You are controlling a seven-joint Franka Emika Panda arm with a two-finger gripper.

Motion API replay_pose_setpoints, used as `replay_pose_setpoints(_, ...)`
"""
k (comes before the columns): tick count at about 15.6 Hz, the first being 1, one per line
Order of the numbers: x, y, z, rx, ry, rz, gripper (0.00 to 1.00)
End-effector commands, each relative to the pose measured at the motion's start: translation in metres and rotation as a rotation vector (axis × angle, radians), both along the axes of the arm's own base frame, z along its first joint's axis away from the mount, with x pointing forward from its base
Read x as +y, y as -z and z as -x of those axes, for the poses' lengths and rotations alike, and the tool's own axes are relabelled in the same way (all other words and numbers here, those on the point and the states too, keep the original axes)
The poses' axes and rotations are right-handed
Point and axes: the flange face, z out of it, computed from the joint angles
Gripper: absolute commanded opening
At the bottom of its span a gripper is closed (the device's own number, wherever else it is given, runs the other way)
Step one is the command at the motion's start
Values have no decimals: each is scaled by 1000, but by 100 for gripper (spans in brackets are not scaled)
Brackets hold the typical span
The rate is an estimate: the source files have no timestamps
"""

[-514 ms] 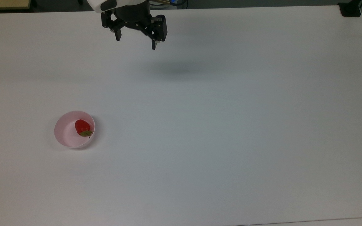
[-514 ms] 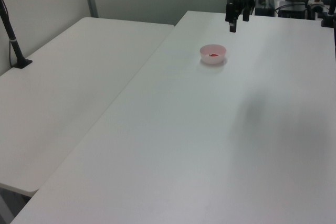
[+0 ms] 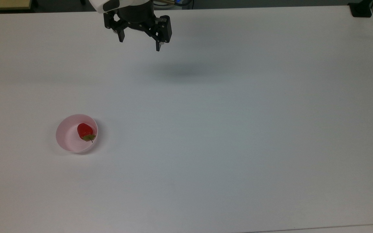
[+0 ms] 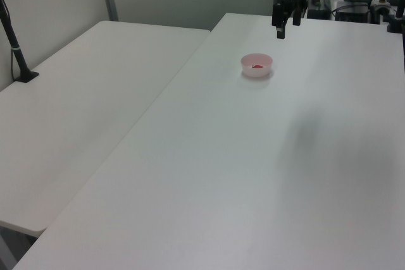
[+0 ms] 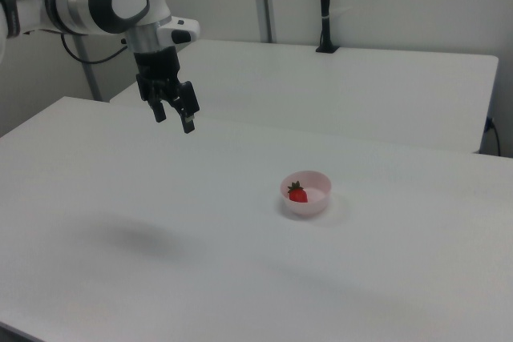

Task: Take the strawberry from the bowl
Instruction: 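Move the open gripper over the pink bowl and lower it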

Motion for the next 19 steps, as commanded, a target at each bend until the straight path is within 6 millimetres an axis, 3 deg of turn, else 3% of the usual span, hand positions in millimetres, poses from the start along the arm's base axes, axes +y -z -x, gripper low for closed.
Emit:
replay_pose_setpoints(1,-1,-2,6,9,-17,5,100)
replay_pose_setpoints(8,-21,10,-7,15,-146,-1,100)
replay_pose_setpoints(12,-68,34,-36,-62,-145,15,100)
replay_pose_setpoints(19,-144,101,-79,-136,-262,63,100)
